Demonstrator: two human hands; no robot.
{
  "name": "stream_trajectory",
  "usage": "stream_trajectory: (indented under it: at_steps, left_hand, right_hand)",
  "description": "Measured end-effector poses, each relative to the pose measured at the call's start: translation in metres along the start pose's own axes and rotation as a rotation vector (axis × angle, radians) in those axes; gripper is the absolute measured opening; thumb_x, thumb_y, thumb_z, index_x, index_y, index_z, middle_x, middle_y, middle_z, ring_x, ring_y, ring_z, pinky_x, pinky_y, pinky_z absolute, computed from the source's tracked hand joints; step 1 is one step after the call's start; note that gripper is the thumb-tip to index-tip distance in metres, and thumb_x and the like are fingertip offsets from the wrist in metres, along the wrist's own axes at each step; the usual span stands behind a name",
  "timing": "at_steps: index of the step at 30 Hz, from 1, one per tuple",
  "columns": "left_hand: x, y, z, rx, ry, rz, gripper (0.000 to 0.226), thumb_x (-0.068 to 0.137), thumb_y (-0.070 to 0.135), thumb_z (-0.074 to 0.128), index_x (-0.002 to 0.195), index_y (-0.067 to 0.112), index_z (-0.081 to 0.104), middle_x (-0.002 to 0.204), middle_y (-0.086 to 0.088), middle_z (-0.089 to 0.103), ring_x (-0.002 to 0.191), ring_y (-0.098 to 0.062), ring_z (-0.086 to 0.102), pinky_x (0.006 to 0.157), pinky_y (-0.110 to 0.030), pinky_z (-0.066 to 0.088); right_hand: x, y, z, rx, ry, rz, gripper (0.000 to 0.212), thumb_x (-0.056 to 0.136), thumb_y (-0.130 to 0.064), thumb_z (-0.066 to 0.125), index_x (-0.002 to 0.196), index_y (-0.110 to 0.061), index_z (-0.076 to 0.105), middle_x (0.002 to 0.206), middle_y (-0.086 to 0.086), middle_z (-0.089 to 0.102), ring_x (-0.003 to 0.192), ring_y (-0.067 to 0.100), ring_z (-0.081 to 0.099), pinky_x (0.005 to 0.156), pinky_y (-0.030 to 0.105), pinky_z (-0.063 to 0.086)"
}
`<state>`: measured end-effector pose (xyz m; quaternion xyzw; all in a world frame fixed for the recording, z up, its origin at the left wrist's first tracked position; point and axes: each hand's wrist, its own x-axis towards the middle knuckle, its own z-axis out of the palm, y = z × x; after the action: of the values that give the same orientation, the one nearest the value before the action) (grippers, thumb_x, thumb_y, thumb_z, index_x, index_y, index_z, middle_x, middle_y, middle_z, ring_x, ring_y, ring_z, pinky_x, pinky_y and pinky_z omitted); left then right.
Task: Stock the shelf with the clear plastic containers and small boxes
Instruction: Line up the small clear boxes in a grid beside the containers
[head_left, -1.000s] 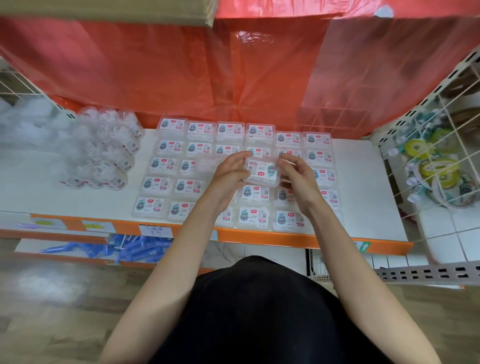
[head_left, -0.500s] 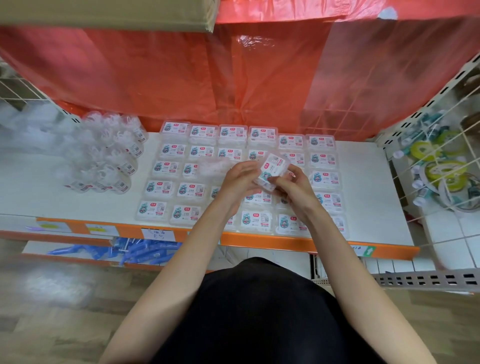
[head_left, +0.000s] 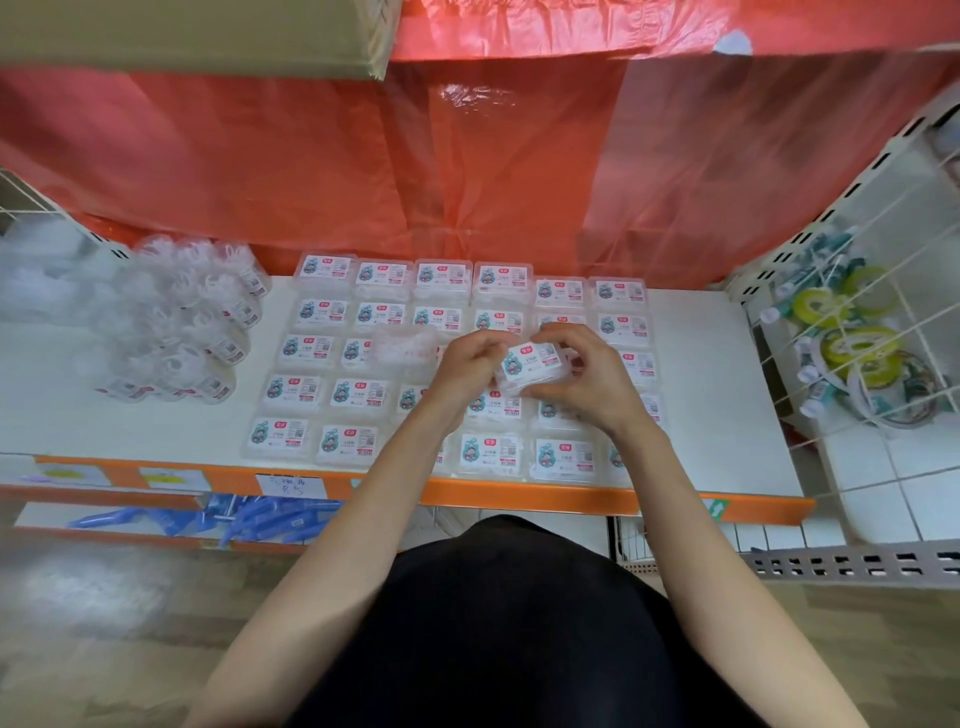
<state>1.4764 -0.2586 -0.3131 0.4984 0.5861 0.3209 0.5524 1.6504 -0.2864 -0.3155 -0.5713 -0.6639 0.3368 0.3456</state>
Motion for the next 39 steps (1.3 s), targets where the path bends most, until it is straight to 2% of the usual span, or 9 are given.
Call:
stream_trajectory:
  at_steps: [3, 5, 9, 12, 16, 21, 26, 33, 39]
  left_hand:
    - [0.000, -0.002, 0.005, 0.037, 0.066, 0.062, 0.026, 0.100, 0.011, 0.046, 0.119, 0.013, 0.064, 0.123, -0.004, 0.064, 0.110, -0.019, 0.060, 0.086, -0.032, 0.054]
    - [-0.001, -0.004, 0.007, 0.157, 0.094, 0.144, 0.033, 0.100, 0.012, 0.048, 0.131, 0.014, 0.057, 0.131, -0.005, 0.059, 0.114, -0.016, 0.057, 0.089, -0.025, 0.049]
    - [0.001, -0.012, 0.009, 0.615, 0.111, 0.328, 0.041, 0.098, 0.018, 0.050, 0.138, 0.014, 0.050, 0.144, -0.005, 0.048, 0.135, -0.023, 0.041, 0.113, -0.037, 0.032]
    - [0.002, -0.020, 0.020, 0.829, 0.063, 0.381, 0.045, 0.100, 0.029, 0.046, 0.143, 0.015, 0.045, 0.154, -0.005, 0.034, 0.145, -0.023, 0.023, 0.117, -0.037, 0.016]
    - [0.004, -0.040, 0.027, 1.002, 0.026, 0.409, 0.051, 0.102, 0.042, 0.037, 0.146, 0.015, 0.038, 0.159, -0.007, 0.023, 0.147, -0.023, 0.014, 0.117, -0.038, 0.009]
    - [0.004, -0.046, 0.027, 1.044, 0.063, 0.441, 0.067, 0.094, 0.054, 0.017, 0.144, 0.017, 0.041, 0.157, -0.006, 0.029, 0.146, -0.023, 0.021, 0.117, -0.039, 0.014]
    - [0.006, -0.049, 0.027, 1.053, 0.060, 0.425, 0.063, 0.095, 0.053, 0.019, 0.143, 0.019, 0.042, 0.156, -0.005, 0.031, 0.146, -0.022, 0.021, 0.117, -0.039, 0.015]
    - [0.006, -0.048, 0.027, 1.044, 0.061, 0.426, 0.062, 0.096, 0.052, 0.020, 0.143, 0.018, 0.042, 0.156, -0.005, 0.030, 0.146, -0.022, 0.021, 0.117, -0.040, 0.016]
    - [0.007, -0.049, 0.027, 1.035, 0.066, 0.440, 0.062, 0.096, 0.052, 0.021, 0.142, 0.018, 0.043, 0.156, -0.006, 0.031, 0.146, -0.023, 0.022, 0.117, -0.041, 0.016]
  right_hand:
    - [0.003, 0.008, 0.000, -0.031, 0.052, 0.007, 0.058, 0.062, -0.024, 0.093, 0.114, -0.023, 0.067, 0.117, -0.018, 0.057, 0.111, 0.003, 0.053, 0.097, 0.030, 0.046]
    - [0.005, 0.015, 0.000, -0.060, 0.111, 0.034, 0.058, 0.063, -0.026, 0.092, 0.115, -0.023, 0.066, 0.119, -0.013, 0.059, 0.112, 0.007, 0.053, 0.098, 0.032, 0.045]
    - [0.016, 0.026, -0.008, -0.111, 0.262, 0.148, 0.063, 0.064, -0.032, 0.091, 0.118, -0.018, 0.063, 0.123, -0.002, 0.061, 0.110, 0.015, 0.054, 0.094, 0.027, 0.043]
    - [0.026, 0.033, -0.015, -0.115, 0.321, 0.208, 0.063, 0.066, -0.033, 0.090, 0.120, -0.019, 0.060, 0.125, -0.001, 0.060, 0.110, 0.014, 0.054, 0.091, 0.022, 0.040]
    - [0.044, 0.045, -0.024, -0.121, 0.332, 0.236, 0.064, 0.067, -0.033, 0.089, 0.122, -0.016, 0.059, 0.126, 0.002, 0.061, 0.116, 0.021, 0.055, 0.099, 0.034, 0.045]
    - [0.067, 0.051, -0.033, -0.169, 0.269, 0.285, 0.067, 0.068, -0.030, 0.089, 0.125, -0.015, 0.057, 0.126, 0.004, 0.060, 0.116, 0.022, 0.056, 0.099, 0.037, 0.046]
    - [0.085, 0.043, -0.025, -0.195, 0.197, 0.264, 0.068, 0.072, -0.026, 0.087, 0.130, -0.014, 0.054, 0.132, 0.004, 0.057, 0.119, 0.021, 0.054, 0.100, 0.031, 0.043]
    - [0.097, 0.039, -0.014, -0.233, 0.203, 0.296, 0.066, 0.076, -0.030, 0.084, 0.131, -0.014, 0.052, 0.132, 0.006, 0.055, 0.118, 0.025, 0.055, 0.103, 0.041, 0.044]
    - [0.098, 0.037, -0.012, -0.275, 0.198, 0.292, 0.061, 0.078, -0.032, 0.081, 0.129, -0.014, 0.053, 0.133, 0.006, 0.053, 0.119, 0.024, 0.053, 0.104, 0.040, 0.043]
